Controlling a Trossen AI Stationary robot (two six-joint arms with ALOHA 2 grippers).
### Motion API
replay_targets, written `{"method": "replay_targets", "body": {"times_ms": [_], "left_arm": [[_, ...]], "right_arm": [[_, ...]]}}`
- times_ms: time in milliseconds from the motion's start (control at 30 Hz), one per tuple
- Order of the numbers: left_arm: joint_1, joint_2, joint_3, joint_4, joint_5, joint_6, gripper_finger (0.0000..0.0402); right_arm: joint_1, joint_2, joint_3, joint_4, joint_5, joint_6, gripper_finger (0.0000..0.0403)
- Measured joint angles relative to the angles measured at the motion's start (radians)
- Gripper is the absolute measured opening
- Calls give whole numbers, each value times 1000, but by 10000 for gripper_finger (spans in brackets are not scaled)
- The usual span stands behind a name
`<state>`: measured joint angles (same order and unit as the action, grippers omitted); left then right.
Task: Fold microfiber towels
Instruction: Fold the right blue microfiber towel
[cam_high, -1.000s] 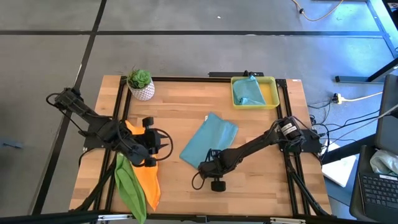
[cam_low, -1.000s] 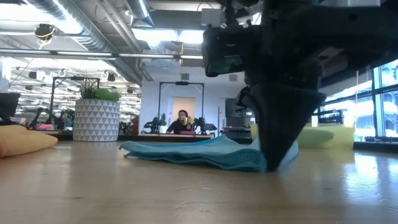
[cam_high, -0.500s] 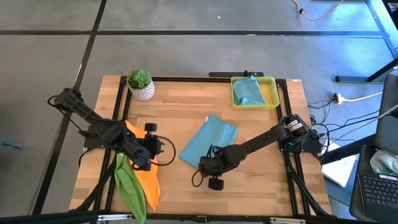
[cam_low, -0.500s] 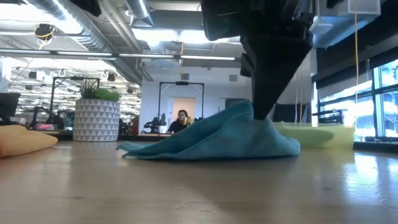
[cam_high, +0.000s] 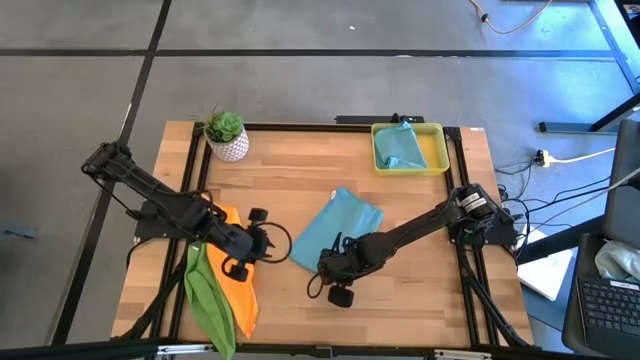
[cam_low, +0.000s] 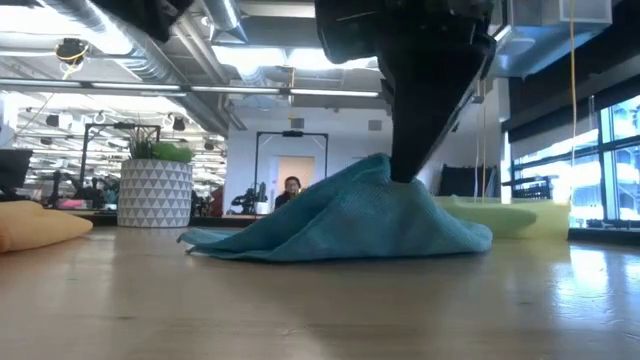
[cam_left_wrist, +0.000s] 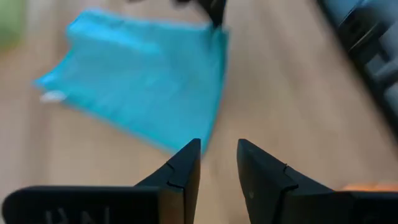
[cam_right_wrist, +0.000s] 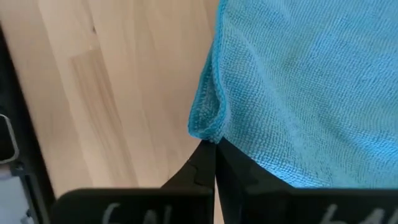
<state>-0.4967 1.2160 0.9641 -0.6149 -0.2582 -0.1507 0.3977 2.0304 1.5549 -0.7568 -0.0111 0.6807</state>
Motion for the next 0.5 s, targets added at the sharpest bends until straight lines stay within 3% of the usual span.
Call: {"method": "replay_targets", "body": {"times_ms": [100,500], "left_arm": [[25,0,-40,122,100,0,83],[95,0,-60,117,205,75,38]], "right_arm": [[1,-2,21,18,0,24,5],[19,-3,81,64,17,51,5]]}}
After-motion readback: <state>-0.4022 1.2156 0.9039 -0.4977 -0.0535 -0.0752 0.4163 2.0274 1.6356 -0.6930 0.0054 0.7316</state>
